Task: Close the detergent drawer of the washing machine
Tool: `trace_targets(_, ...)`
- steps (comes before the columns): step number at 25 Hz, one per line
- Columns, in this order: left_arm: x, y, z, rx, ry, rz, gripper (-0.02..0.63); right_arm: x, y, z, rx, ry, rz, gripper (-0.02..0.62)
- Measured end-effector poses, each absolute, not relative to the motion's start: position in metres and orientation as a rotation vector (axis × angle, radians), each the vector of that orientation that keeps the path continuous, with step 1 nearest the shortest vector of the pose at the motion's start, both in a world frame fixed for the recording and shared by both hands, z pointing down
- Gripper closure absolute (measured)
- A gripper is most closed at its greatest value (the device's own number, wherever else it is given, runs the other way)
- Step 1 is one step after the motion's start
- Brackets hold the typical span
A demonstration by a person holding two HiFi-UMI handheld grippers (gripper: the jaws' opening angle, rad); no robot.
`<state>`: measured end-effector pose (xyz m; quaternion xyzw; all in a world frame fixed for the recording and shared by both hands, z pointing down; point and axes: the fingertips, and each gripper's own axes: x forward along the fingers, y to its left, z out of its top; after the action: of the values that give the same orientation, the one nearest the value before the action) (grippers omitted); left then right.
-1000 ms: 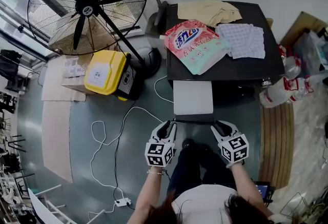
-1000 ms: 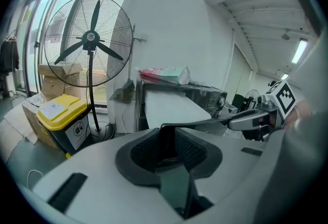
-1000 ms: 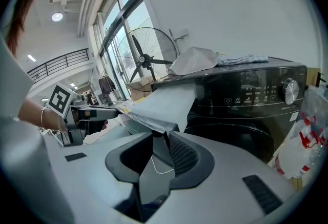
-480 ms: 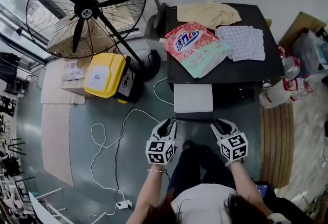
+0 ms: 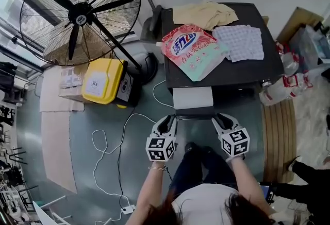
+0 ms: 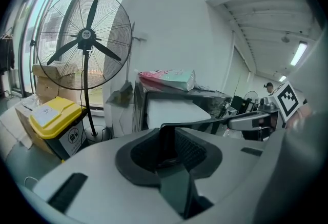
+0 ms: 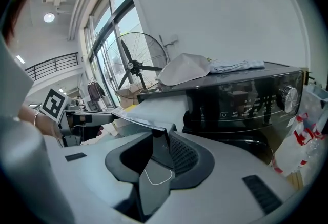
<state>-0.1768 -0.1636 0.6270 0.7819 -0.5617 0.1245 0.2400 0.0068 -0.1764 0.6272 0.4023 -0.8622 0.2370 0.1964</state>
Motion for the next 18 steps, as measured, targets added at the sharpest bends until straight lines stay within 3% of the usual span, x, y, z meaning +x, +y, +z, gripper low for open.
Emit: trace_targets(18,-0.180,-0.199,0.620,2.184,-1.497,0.330,0.503,0.005,-0.214,0.618,1.255,-2.394,0.670,0.476)
